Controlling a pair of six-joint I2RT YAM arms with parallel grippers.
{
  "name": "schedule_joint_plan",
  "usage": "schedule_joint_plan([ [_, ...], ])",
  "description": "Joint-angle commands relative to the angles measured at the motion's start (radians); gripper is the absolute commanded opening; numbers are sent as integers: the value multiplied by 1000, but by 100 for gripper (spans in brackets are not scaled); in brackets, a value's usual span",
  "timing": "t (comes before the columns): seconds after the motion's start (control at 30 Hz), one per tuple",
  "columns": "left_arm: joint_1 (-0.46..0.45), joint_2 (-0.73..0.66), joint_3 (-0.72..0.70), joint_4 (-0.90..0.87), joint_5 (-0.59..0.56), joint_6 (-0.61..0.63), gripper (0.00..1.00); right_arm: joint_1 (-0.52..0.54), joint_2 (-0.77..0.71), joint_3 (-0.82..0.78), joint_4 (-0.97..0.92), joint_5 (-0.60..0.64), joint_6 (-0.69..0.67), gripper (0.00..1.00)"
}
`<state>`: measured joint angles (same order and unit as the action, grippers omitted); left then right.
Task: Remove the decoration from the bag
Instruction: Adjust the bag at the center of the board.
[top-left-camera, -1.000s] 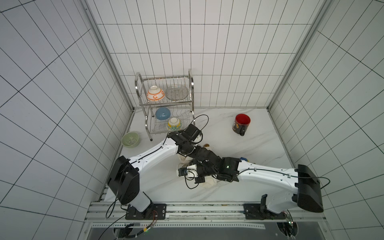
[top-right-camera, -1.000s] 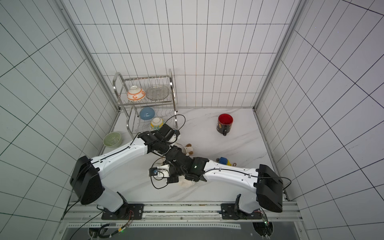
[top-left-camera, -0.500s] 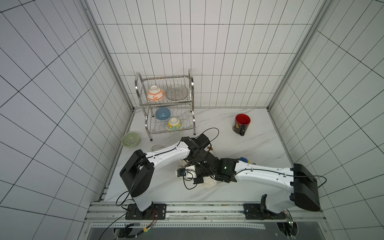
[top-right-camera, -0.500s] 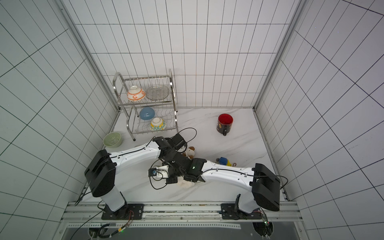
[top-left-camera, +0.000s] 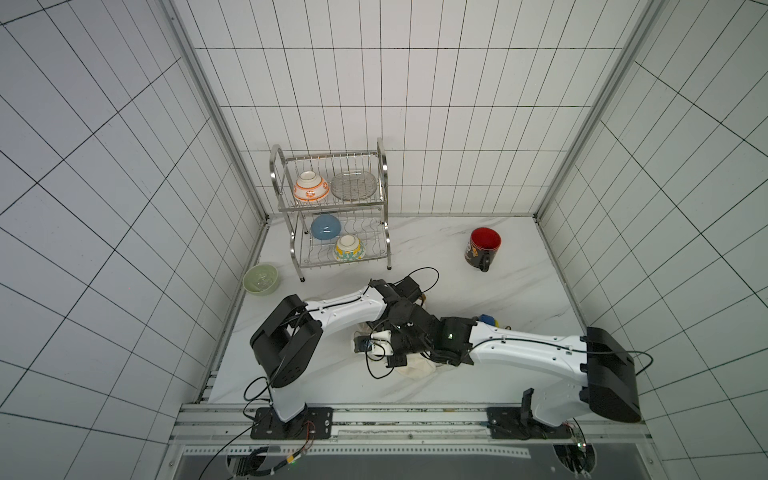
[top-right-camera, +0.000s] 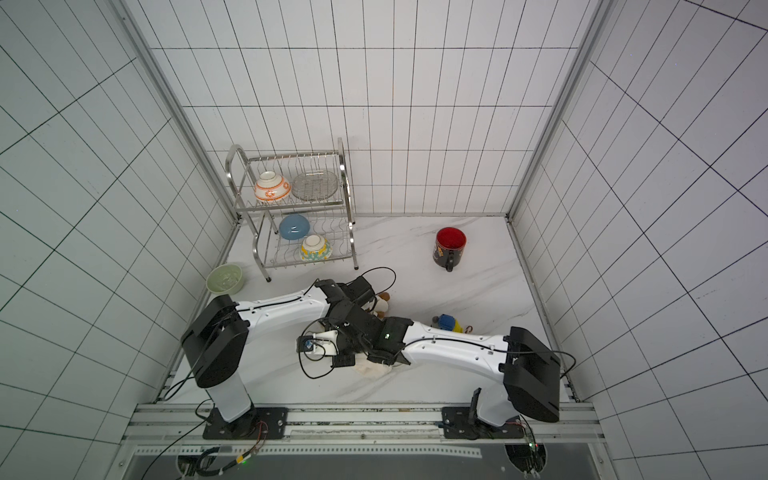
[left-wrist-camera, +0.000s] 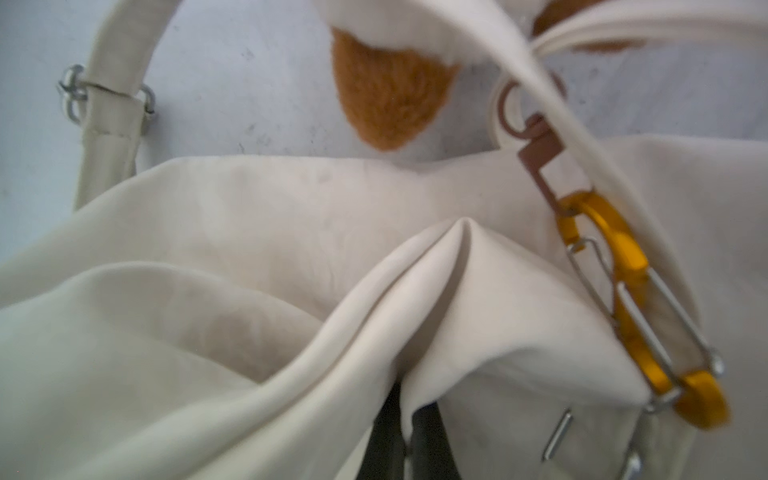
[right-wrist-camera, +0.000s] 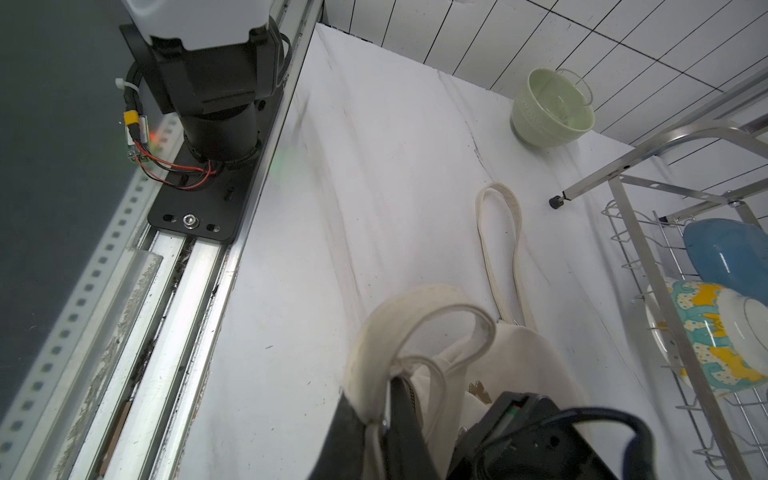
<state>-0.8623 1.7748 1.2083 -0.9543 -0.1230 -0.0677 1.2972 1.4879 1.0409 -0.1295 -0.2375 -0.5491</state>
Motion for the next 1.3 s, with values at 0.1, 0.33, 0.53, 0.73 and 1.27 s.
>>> schedule_joint_plan([
  [0.1,18,-30,33,7,-71,-10,0,4,3,-16,32,6,10,0],
  [0.33,121,-176,60,98,-88,-40,0,-16,-2,-15,32,-49,58,30],
  [0.53,190,-251,24,147,-7,-15,0,-60,-62,-1,-60,-29,93,50],
  [0.73,230,-345,-31,247,110,25,0,-159,-275,-45,-218,72,161,56],
  [1.27,387,-574,-103,419,467,153,0,-406,-780,-127,-451,300,209,62],
])
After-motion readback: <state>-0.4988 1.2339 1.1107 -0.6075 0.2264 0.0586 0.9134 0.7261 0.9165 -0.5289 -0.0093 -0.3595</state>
